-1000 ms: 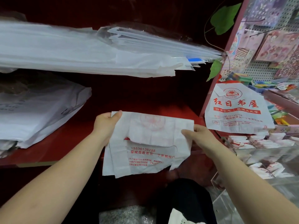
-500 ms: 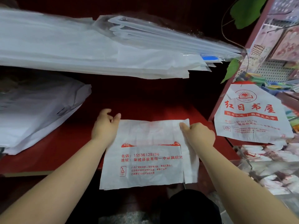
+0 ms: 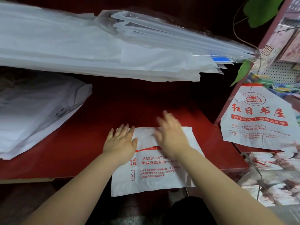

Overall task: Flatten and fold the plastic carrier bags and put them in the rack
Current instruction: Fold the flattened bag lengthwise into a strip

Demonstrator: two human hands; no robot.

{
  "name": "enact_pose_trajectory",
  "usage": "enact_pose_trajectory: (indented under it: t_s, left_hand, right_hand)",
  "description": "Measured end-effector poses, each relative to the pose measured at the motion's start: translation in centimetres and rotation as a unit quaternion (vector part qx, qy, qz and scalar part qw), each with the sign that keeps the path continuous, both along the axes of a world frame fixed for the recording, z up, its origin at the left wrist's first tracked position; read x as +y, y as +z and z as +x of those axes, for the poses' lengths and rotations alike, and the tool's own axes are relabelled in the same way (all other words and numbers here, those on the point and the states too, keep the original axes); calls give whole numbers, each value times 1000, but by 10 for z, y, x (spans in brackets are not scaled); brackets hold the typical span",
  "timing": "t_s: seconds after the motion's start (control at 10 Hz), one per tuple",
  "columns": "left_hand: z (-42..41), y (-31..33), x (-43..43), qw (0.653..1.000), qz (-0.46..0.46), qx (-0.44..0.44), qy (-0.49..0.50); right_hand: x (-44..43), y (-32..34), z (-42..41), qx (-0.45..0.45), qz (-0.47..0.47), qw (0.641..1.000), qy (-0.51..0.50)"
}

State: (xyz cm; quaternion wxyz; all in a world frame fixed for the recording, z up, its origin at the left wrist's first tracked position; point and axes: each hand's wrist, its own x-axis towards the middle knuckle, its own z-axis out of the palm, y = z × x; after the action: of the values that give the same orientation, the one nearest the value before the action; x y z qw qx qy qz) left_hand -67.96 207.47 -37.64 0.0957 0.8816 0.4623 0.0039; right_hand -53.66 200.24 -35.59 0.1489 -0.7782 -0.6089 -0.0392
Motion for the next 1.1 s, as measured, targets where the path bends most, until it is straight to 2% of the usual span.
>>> enact_pose_trajectory:
  t_s: [0.1, 0.3, 0.7, 0.8, 0.9, 1.0, 1.1]
  left_hand:
    - [-1, 2, 0, 1000, 2, 10, -4]
    - [-2, 2, -1, 1000, 0, 14, -1]
    - [-1, 2, 0, 1000, -3, 13, -2]
    - [-1, 1, 0, 1000, -4, 12, -3]
    - [-1, 0, 1, 1000, -3, 4, -3]
    - [-1, -1, 1, 1000, -2, 5, -4]
    - [0, -3, 4, 1000, 0, 9, -8]
  right_hand:
    - [14, -7, -32, 60, -147, 984, 84]
    - [12, -9, -8, 76, -200, 976, 44]
    - [-7, -2, 55, 114, -189, 974, -41]
    - [-19, 2, 70, 265, -82, 958, -75]
    - [-36, 12, 89, 291, -36, 950, -108]
    - [-55, 20, 101, 241, -64, 959, -138]
    - [-77, 23, 93, 267, -75, 956, -98]
